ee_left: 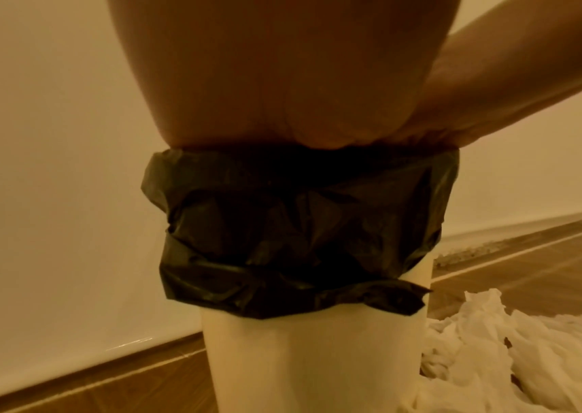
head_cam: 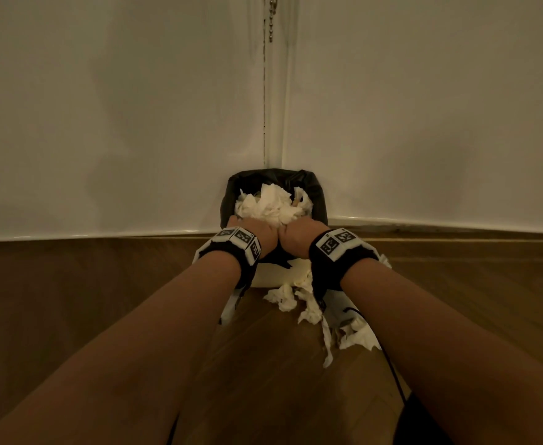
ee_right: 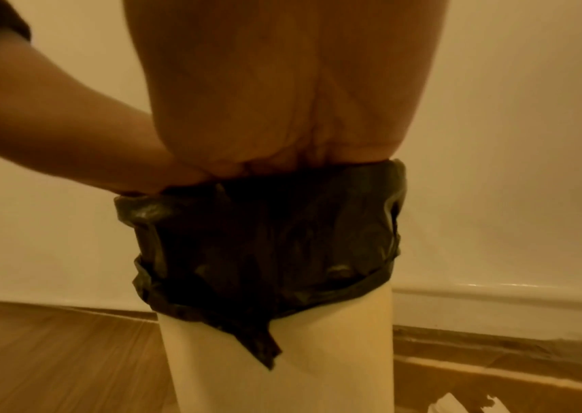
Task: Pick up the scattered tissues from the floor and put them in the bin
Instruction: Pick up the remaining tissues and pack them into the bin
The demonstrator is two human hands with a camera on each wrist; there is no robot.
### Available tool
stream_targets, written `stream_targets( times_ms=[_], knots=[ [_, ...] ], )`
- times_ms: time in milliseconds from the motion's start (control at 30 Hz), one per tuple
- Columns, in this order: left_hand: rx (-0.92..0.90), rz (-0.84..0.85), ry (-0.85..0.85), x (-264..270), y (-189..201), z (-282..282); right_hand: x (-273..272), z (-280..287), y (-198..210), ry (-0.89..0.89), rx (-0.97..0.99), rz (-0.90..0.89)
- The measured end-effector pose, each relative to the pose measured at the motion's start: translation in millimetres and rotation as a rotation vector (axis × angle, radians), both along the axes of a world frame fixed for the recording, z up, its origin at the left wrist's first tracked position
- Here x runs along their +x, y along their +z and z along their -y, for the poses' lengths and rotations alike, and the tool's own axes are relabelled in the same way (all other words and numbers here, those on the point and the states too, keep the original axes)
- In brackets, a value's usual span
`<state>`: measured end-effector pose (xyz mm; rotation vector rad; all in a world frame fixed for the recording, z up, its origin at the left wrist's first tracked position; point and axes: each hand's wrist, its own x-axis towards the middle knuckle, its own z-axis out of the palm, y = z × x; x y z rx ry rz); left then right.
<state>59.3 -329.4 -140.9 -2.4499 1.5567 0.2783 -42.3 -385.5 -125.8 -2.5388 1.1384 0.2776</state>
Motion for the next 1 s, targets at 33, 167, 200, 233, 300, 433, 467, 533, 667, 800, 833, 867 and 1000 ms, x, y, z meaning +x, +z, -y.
stream_targets(
  times_ms=[33,167,200,233,300,433,467,533,667,800,833,867,1000],
  knots=[
    [-0.029,-0.045,0.039,-3,3,-2,0,0,1,0.006,0.004,-0.019],
    [-0.162,-0.038,0.078,-8,3,-8,-2,-3,10,0.078,-0.017,-0.066],
    [-0.174,-0.018,0.080,-9,3,-10,-5,-4,13,0.094,-0.050,-0.068],
    [-0.181,-0.007,0.083,-12,3,-13,-8,-4,16,0.111,-0.098,-0.063],
    [-0.282,-0.011,0.103,-16,3,-19,-17,-3,23,0.117,-0.216,-0.004],
    [-0.611,-0.049,0.128,-21,2,-37,-36,7,36,0.028,-0.305,0.170],
    [-0.684,-0.062,0.114,-23,1,-41,-42,10,38,0.003,-0.313,0.183],
    [-0.787,-0.101,0.062,-30,2,-47,-55,15,42,-0.054,-0.301,0.191],
    [-0.799,-0.116,-0.061,-53,8,-53,-83,19,42,-0.157,-0.241,0.165],
    [-0.850,-0.228,-0.166,-78,9,-51,-107,19,36,-0.208,-0.188,0.120],
    [-0.836,-0.242,-0.193,-84,8,-49,-112,19,33,-0.216,-0.177,0.110],
    [-0.807,-0.251,-0.215,-90,6,-46,-117,21,30,-0.226,-0.159,0.102],
    [-0.642,-0.279,-0.237,-109,-5,-35,-136,27,14,-0.265,-0.042,0.008]
  ],
)
